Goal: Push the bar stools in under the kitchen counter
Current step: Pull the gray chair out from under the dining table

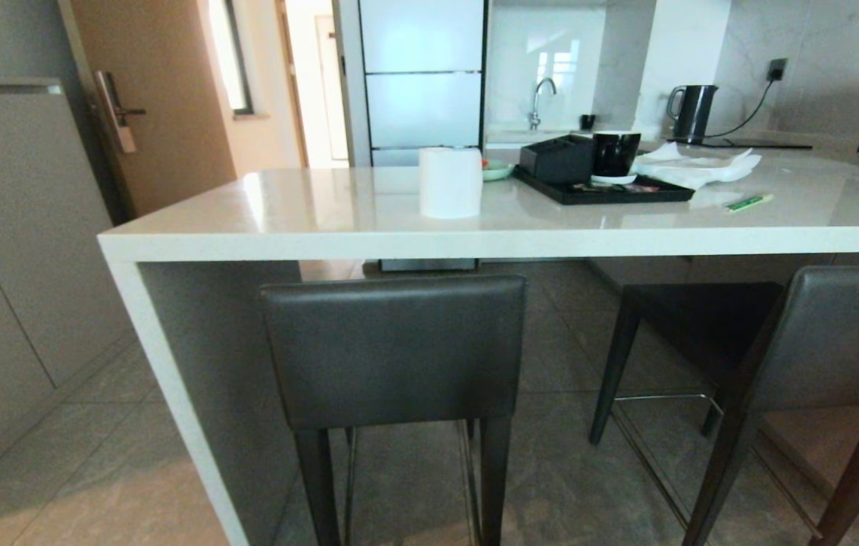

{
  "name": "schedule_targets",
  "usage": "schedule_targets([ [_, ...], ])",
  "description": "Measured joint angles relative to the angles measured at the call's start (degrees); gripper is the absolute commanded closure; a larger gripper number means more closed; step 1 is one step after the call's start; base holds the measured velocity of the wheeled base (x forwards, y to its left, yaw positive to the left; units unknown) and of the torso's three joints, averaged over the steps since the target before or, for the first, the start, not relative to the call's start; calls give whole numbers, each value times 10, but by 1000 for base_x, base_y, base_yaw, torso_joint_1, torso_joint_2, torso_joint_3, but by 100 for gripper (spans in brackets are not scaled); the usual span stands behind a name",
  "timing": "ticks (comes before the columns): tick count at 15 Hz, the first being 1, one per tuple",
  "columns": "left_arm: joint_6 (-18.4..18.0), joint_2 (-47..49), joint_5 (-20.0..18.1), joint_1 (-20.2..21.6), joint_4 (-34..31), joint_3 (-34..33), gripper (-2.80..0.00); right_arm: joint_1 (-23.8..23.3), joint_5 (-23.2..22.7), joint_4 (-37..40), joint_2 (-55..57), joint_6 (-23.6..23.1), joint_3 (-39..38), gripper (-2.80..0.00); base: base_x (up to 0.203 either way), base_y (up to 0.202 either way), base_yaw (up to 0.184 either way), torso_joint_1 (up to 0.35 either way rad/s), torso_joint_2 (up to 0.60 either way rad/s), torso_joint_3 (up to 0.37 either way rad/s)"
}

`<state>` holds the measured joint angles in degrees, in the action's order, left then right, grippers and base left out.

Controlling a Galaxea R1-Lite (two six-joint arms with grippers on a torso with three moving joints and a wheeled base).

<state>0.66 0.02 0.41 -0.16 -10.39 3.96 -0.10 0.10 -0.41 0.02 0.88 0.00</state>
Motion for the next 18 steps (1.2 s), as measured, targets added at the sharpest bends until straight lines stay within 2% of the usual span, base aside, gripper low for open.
schedule_targets([
  [18,4,0,1,2,0,0,0,0,-1,-2,0,-4,0,0,0,0,0,0,0,0],
])
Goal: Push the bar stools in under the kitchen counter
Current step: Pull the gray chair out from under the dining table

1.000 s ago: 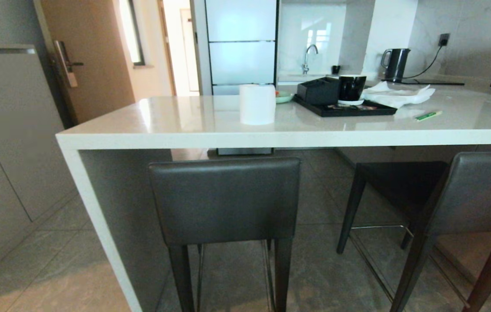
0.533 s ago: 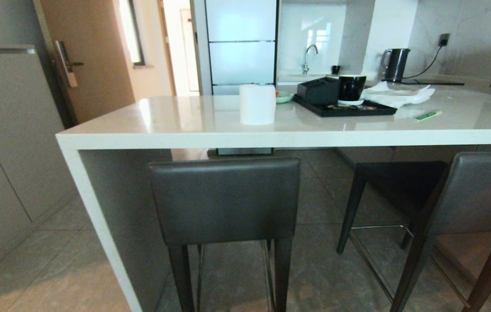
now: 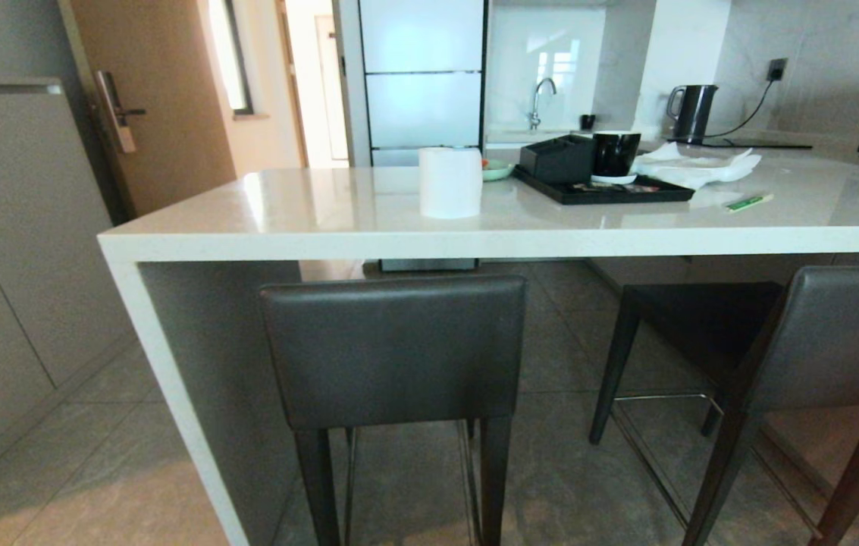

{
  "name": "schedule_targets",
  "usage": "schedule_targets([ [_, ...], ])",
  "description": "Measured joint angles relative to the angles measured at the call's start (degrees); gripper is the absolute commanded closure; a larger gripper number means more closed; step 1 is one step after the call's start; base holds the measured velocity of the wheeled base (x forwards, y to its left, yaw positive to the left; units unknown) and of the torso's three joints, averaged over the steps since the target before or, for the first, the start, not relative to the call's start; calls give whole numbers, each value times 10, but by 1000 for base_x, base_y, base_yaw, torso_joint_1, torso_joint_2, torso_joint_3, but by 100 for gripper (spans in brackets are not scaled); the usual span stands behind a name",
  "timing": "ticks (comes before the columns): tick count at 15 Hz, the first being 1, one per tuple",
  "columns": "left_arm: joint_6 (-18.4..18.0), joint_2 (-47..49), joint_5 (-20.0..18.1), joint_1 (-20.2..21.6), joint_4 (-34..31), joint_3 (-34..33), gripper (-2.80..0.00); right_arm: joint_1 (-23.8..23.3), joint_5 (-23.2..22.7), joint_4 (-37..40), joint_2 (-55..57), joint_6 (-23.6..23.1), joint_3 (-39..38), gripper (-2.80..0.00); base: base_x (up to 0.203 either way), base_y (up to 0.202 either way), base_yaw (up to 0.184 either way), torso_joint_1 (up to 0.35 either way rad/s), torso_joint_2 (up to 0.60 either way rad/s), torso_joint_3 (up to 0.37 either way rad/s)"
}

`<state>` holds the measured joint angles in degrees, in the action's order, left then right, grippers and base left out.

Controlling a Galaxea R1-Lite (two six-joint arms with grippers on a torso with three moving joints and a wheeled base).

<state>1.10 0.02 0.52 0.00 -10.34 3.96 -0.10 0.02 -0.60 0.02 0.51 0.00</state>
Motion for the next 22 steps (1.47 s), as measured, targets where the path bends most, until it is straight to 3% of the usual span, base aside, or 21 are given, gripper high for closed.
schedule_targets([
  [10,1,0,0,-2,0,0,0,0,0,2,0,0,0,0,0,0,0,0,0,0],
  [13,22,10,-16,-1,5,59,0,0,3,13,12,-1,47,0,0,0,0,0,0,0],
  [17,37,127,-45,-20,55,135,0,5,-15,13,119,15,130,0,0,0,0,0,0,0],
  [21,41,278,-49,-60,171,143,0,9,-80,-41,252,101,177,0,0,0,0,0,0,0],
  [22,42,316,-52,-66,197,144,-280,10,-94,-48,285,115,191,-280,0,0,0,0,0,0],
])
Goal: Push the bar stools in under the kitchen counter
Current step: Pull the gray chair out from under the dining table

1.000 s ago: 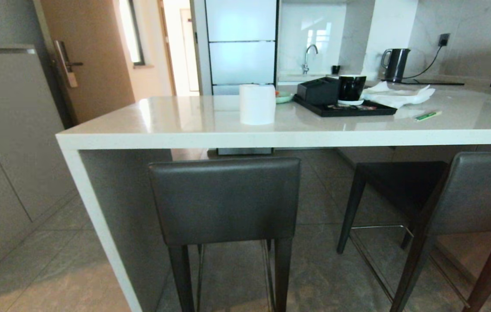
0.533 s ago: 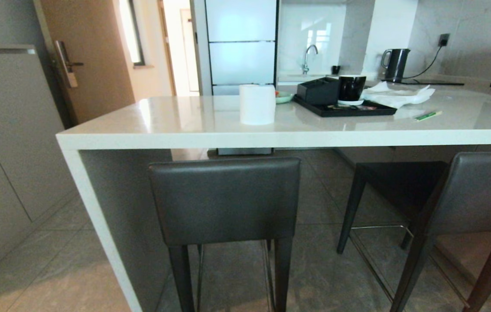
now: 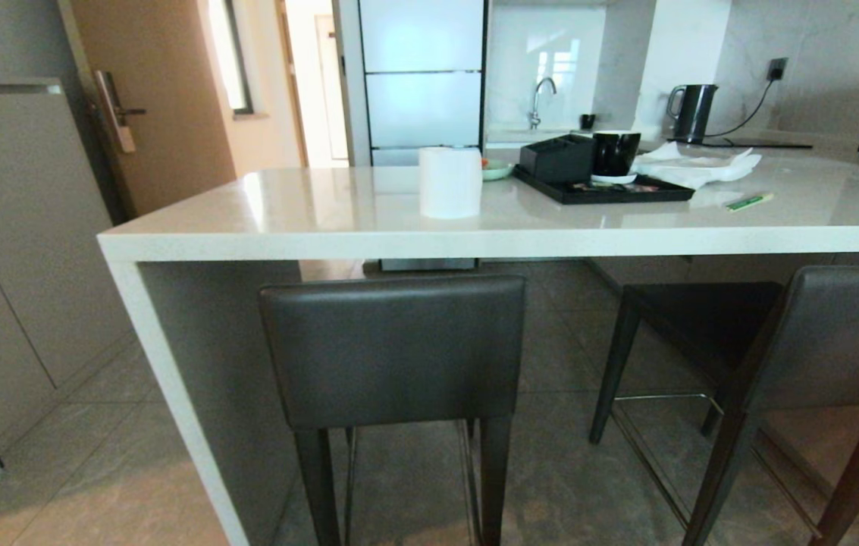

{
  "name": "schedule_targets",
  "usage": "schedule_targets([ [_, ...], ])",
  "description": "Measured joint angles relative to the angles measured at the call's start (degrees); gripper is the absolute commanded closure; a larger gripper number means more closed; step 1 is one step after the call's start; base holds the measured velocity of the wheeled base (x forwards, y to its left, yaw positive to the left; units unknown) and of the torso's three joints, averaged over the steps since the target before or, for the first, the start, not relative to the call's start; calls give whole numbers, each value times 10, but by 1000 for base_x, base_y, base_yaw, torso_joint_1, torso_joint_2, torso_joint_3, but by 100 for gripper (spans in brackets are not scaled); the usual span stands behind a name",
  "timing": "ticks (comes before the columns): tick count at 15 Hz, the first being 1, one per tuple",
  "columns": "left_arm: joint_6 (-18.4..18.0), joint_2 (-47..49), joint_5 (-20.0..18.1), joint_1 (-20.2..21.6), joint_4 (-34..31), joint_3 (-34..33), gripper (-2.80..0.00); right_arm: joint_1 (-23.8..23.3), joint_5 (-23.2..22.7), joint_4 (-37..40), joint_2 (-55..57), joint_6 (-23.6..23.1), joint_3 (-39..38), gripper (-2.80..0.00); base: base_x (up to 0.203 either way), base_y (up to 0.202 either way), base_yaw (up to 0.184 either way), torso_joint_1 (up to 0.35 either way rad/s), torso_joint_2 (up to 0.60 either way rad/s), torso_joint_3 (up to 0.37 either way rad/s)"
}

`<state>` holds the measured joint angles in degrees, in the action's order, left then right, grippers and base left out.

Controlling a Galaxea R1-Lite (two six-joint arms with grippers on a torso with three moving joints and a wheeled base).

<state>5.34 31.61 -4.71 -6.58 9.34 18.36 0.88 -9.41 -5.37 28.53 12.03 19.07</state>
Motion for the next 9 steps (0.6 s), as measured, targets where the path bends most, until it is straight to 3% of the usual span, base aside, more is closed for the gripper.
schedule_targets([
  [4,9,156,-16,-7,143,0,-280,4,-29,-88,149,1,24,-280,0,0,0,0,0,0],
  [7,13,282,-35,2,215,19,-280,7,-61,-179,272,-8,42,-280,0,0,0,0,0,0],
  [9,14,361,-110,43,276,27,-280,7,-108,-205,343,-13,61,-280,0,0,0,0,0,0],
])
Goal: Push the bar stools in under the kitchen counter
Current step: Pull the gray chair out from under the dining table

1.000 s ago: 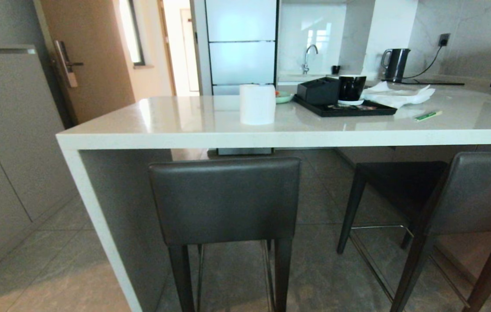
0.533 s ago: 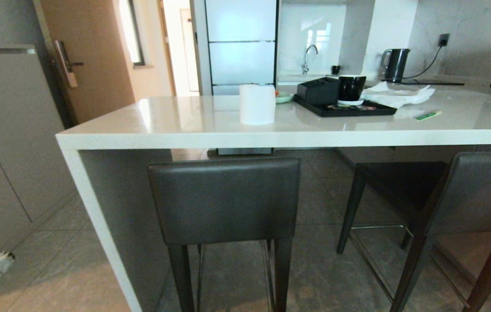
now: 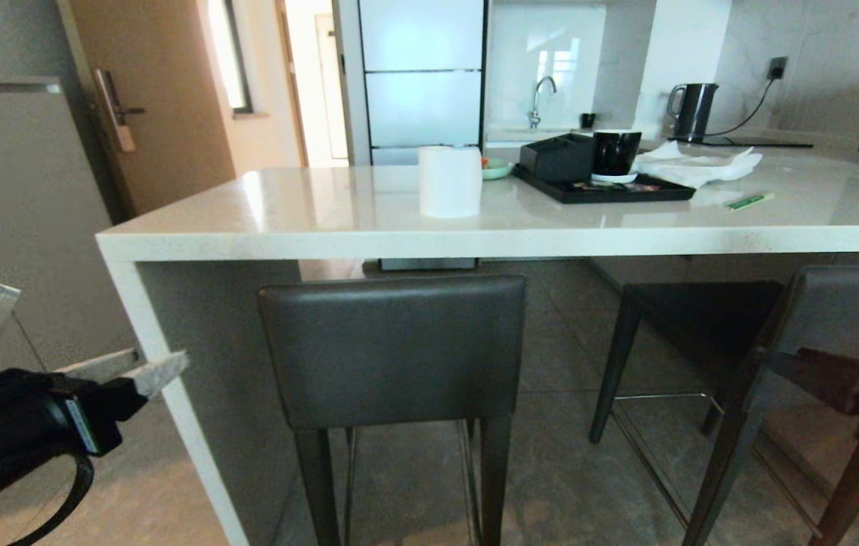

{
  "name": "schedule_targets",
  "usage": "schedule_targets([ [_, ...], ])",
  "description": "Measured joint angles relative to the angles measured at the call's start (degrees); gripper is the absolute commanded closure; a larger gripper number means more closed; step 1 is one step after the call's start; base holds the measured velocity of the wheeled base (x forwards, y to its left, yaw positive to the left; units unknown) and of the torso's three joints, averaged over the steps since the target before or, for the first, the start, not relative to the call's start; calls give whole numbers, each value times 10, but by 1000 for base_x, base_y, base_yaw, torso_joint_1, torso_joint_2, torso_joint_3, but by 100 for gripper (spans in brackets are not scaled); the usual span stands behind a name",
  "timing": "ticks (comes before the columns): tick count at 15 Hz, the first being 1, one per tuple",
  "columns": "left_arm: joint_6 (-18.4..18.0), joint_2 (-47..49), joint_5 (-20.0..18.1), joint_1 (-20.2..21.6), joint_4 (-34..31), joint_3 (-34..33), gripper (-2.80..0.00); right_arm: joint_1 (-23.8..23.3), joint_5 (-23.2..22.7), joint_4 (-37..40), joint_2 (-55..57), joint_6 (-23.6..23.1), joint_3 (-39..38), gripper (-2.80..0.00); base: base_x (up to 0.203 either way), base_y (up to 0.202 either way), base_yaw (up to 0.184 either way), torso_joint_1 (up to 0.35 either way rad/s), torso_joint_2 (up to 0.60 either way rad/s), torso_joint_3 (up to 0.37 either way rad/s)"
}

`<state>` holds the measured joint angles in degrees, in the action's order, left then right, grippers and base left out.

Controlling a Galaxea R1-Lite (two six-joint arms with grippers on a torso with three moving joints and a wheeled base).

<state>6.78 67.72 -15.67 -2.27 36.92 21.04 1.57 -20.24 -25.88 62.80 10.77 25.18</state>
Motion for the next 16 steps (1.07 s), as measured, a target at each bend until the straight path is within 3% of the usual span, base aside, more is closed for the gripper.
schedule_targets([
  [4,-8,160,-266,145,152,2,-280,-2,-141,-51,119,-66,18,-280,0,0,0,0,0,0],
  [8,-22,314,-462,212,349,-23,-280,4,-260,-117,227,-125,33,-280,0,0,0,0,0,0],
  [11,-30,430,-512,210,476,-5,-280,10,-360,-194,304,-140,63,-280,0,0,0,0,0,0],
  [16,-29,543,-532,165,502,116,-280,20,-376,-271,428,-141,132,-280,0,0,0,0,0,0],
])
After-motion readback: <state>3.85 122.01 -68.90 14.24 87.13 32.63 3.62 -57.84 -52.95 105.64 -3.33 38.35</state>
